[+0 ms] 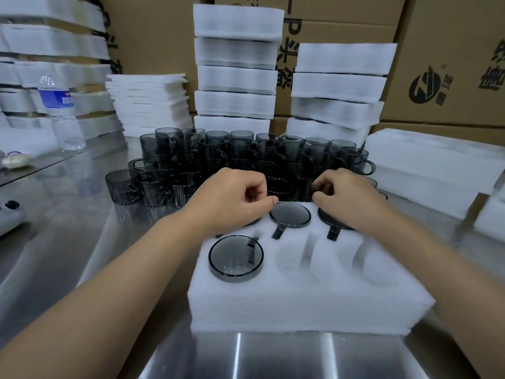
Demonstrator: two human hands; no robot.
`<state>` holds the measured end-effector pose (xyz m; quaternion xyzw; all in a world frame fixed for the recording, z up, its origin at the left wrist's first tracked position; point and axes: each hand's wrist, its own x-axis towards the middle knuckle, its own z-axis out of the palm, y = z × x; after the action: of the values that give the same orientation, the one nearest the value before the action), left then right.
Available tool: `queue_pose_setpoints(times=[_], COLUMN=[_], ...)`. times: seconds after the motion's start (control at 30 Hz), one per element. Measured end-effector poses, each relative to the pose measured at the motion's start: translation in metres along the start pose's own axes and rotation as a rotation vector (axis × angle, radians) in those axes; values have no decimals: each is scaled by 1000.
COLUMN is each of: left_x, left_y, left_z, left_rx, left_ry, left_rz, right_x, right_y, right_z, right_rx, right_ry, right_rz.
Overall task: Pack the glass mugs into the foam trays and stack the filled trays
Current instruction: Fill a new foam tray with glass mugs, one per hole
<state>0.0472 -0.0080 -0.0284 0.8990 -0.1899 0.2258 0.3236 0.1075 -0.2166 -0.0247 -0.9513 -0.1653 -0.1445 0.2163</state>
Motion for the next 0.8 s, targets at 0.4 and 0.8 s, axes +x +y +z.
queue_pose_setpoints(times=[0.4,0.8], left_x=[0,3], left_y=[1,-3], left_z=[-1,0], left_rx=[64,-18], left_ry=[20,-8], left_rz=[37,-91], right_x=[-7,-31], right_y=[-15,-39], right_z=[-11,-12], right_rx=[109,129], right_ry=[236,290], right_rz=[-223,-655])
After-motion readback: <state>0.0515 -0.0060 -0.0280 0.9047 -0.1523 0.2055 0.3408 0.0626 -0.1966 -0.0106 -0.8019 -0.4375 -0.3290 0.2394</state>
